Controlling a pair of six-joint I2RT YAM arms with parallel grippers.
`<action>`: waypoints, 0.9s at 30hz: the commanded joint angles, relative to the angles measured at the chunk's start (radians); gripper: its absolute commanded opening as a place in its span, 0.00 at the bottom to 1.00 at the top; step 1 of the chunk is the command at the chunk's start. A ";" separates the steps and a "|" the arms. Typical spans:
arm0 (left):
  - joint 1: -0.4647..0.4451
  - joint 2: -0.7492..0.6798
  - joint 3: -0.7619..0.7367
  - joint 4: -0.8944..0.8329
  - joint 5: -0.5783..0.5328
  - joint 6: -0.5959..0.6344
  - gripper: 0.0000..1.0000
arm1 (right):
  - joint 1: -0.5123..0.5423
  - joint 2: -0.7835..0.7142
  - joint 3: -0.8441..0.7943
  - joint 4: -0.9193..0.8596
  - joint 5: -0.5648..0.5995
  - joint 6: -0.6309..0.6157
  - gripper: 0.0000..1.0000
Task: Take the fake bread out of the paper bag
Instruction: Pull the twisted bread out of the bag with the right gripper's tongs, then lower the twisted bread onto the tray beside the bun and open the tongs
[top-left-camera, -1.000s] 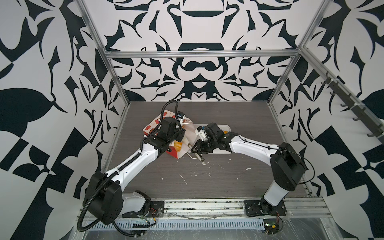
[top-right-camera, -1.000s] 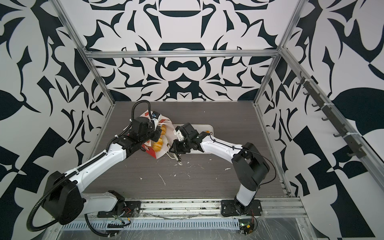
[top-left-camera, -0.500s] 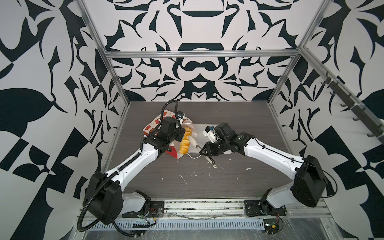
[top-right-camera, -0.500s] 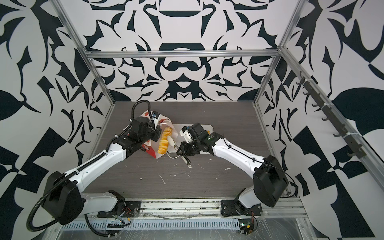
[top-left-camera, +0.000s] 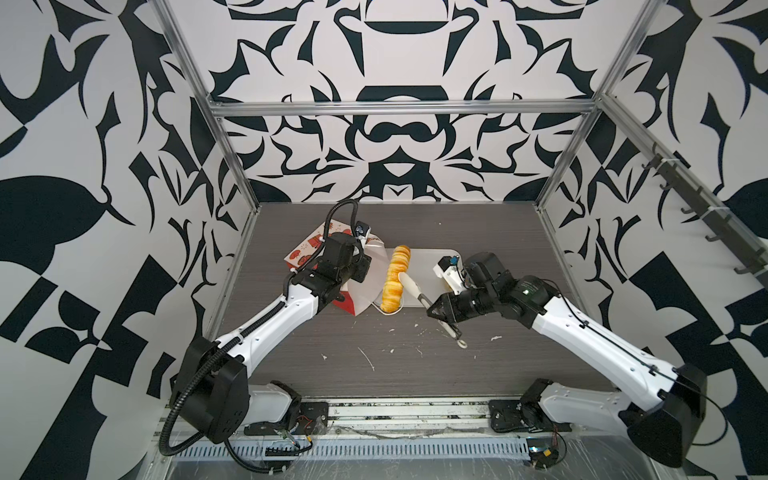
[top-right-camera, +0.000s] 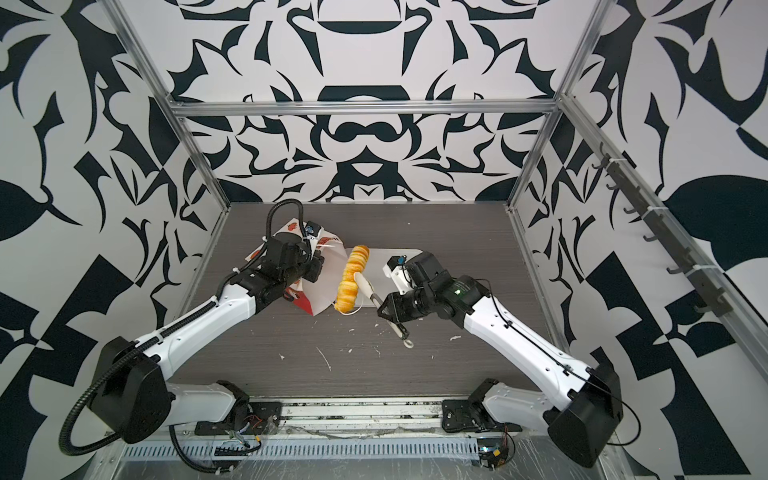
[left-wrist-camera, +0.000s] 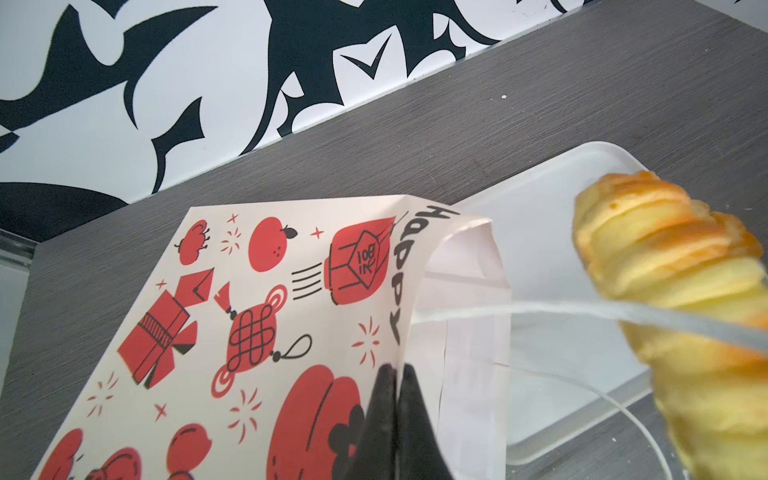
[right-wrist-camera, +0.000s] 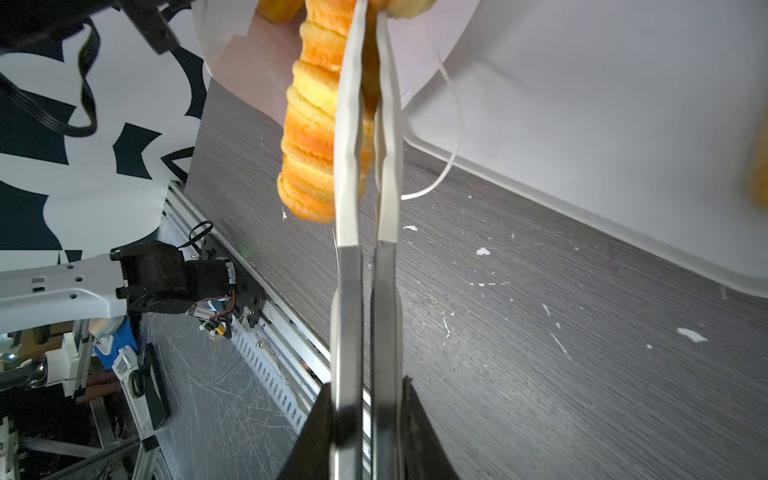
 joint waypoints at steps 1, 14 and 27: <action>0.000 0.013 0.026 0.028 -0.009 -0.017 0.00 | -0.031 -0.005 0.012 0.000 0.023 -0.037 0.18; 0.000 -0.036 -0.005 0.025 -0.035 -0.009 0.00 | -0.161 0.149 0.132 -0.227 0.219 -0.243 0.18; 0.000 -0.054 -0.047 0.059 -0.029 -0.025 0.00 | -0.214 0.420 0.338 -0.325 0.242 -0.385 0.19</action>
